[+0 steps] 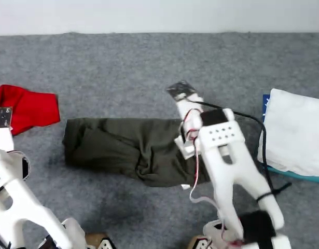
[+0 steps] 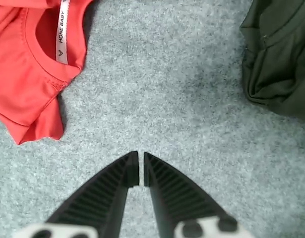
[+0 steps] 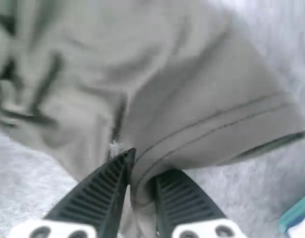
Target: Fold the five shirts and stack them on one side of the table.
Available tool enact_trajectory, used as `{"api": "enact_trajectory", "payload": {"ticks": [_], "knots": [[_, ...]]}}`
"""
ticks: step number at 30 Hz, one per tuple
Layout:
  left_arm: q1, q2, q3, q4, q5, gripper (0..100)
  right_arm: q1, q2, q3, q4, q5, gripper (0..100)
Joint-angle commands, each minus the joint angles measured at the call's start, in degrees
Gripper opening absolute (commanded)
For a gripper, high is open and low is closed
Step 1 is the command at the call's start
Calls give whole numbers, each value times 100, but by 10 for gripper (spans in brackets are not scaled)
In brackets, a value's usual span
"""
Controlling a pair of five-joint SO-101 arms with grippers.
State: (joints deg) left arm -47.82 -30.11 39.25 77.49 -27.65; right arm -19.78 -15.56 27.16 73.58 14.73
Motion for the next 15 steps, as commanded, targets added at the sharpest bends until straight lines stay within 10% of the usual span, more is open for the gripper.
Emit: {"api": "enact_trajectory", "payload": {"ticks": [1, 15], "knots": [[35, -176, -66, -114, 18, 30, -593, -567, -404, -119, 105, 9], [-18, -185, -48, -105, 26, 30, -2378, 1701, -3138, -145, 105, 9]]}}
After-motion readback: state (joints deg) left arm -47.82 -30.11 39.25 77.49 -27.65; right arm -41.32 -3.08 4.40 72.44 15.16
